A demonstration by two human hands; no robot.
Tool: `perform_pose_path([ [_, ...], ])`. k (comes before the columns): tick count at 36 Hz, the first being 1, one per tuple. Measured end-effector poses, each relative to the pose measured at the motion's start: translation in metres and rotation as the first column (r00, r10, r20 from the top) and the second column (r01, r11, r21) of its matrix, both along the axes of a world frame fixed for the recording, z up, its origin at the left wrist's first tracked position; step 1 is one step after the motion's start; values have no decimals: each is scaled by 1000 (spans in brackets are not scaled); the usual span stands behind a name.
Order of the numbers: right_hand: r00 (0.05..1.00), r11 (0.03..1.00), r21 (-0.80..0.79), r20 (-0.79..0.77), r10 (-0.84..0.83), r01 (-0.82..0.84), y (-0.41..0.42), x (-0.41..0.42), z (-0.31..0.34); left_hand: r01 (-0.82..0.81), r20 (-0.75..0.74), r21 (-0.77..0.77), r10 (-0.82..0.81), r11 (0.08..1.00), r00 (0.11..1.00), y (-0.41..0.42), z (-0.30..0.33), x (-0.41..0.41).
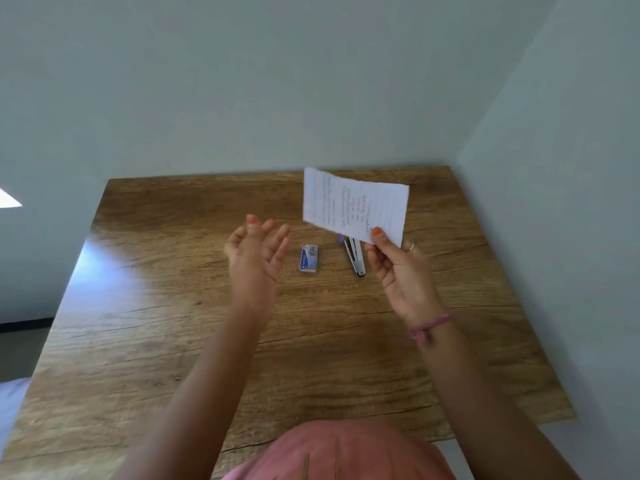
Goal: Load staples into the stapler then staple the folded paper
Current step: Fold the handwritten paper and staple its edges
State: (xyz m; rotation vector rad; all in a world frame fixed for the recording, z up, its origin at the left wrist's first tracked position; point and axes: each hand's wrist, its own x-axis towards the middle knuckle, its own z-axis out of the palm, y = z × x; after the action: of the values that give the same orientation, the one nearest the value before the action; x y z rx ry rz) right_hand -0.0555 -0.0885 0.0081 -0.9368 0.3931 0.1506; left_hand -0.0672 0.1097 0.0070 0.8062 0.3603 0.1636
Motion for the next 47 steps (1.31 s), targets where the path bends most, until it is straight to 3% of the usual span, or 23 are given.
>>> perform_pose_path([
  [3,998,997,33,-29,-63,64,8,-3,-1,16,58,201,-28,980,998,-28,-11,-21],
  [7,998,996,-70,-27,-56,54,25,-9,-6,161,190,339,-235,927,953,-57,-13,-33],
  [12,999,997,-57,23,-45,46,33,-12,-9,146,130,502,-241,853,962,-67,-10,-25],
  [17,998,995,-85,19,57,-55,35,-11,-15,75,-13,401,-76,913,997,-60,-12,-8],
  [20,1000,997,-71,-6,-21,21,31,-8,-19,-18,-35,347,32,938,999,-45,-10,2],
  [22,994,979,-172,-17,-111,107,24,-3,-24,-57,-58,350,82,935,995,-29,-9,10],
  [24,986,887,-434,29,-163,159,18,4,-30,-57,-82,361,92,931,992,-13,-8,15],
  [27,993,565,-816,109,-53,120,15,18,-40,-25,-110,410,77,912,991,2,-7,19],
  [31,979,350,-928,-65,194,-131,20,35,-51,-11,-108,436,64,900,992,10,-7,20],
  [33,961,157,-970,-146,237,-186,25,42,-56,-11,-95,413,55,911,994,11,-7,19],
  [35,959,83,-976,-178,221,-201,30,47,-56,-1,-81,401,36,916,996,12,-6,18],
  [39,936,146,-938,-280,212,-314,32,54,-52,33,-79,352,-5,935,997,16,-3,17],
  [42,929,262,-899,-298,219,-351,29,51,-47,46,-86,319,-19,947,996,19,-1,17],
  [47,881,353,-820,-344,325,-451,21,42,-34,68,-95,248,-46,966,994,19,0,17],
])
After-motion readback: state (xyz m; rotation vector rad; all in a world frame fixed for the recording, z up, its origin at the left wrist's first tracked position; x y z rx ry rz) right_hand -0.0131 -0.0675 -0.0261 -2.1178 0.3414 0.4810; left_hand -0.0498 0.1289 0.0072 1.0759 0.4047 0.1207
